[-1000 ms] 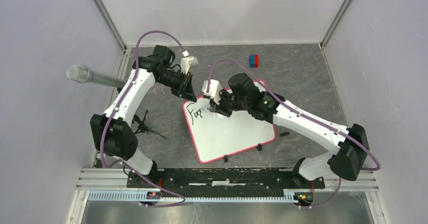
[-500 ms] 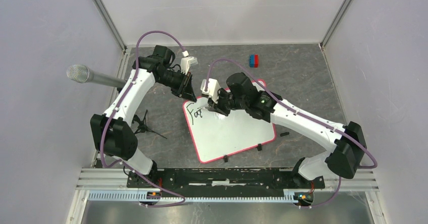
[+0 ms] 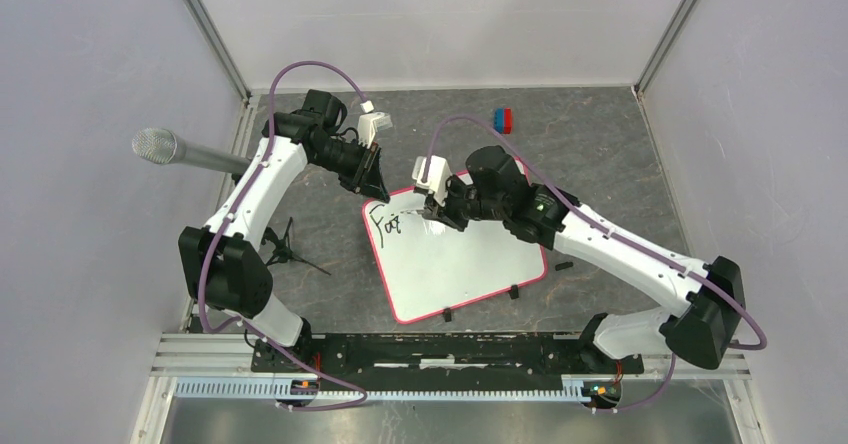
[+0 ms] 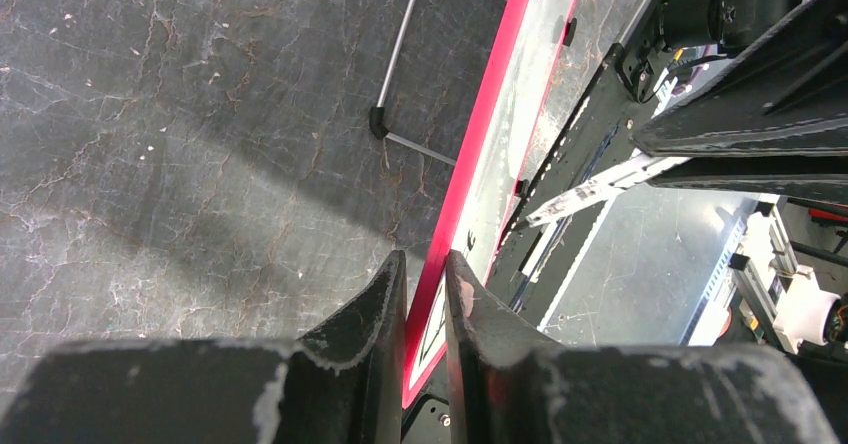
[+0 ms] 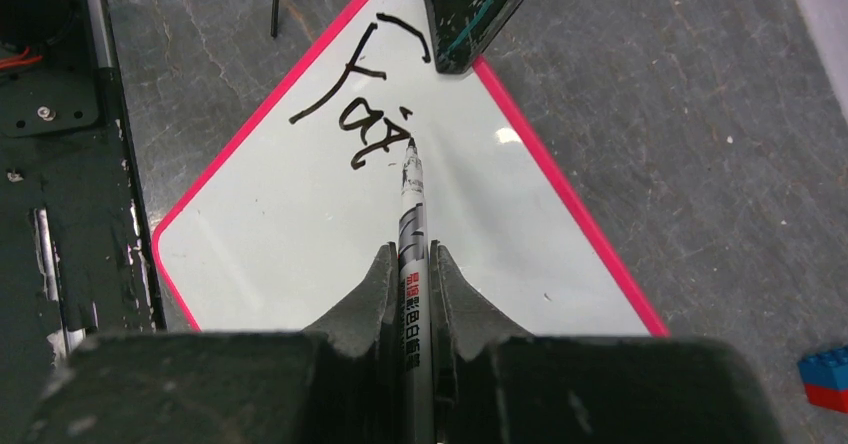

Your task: Write a sentence on the whiteboard

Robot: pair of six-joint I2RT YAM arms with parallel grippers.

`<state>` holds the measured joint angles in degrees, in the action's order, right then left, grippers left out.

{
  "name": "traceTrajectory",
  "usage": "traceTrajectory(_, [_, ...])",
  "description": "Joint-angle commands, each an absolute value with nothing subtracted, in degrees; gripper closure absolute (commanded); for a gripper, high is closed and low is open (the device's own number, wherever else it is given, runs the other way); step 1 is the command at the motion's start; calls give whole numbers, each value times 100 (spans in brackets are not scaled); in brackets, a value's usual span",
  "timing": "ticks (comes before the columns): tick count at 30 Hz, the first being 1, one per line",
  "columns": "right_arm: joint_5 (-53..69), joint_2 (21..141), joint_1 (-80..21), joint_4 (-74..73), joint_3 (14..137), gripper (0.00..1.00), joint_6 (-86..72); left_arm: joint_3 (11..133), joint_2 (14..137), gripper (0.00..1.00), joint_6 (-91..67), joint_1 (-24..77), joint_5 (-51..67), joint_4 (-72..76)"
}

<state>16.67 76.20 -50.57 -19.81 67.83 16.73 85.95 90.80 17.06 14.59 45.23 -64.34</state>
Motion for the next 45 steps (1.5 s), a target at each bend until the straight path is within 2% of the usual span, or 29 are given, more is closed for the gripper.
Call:
traceTrajectory(1, [1777, 7696, -5054, -1883, 6658, 100, 1627, 8588, 8826, 98, 1770, 1468, 4597, -6495])
traceTrajectory(18, [1827, 7993, -5077, -1762, 6708, 100, 1608, 8601, 8839, 98, 1780, 1469, 4589, -6495])
traceTrajectory(31, [1495, 7724, -4819, -2176, 6667, 100, 1916, 8591, 8831, 98, 1785, 1468, 4579, -6498])
traceTrajectory(45, [1991, 7696, -4817, -1855, 6987, 100, 1724, 8605, 8848, 98, 1775, 1468, 4594, -6495])
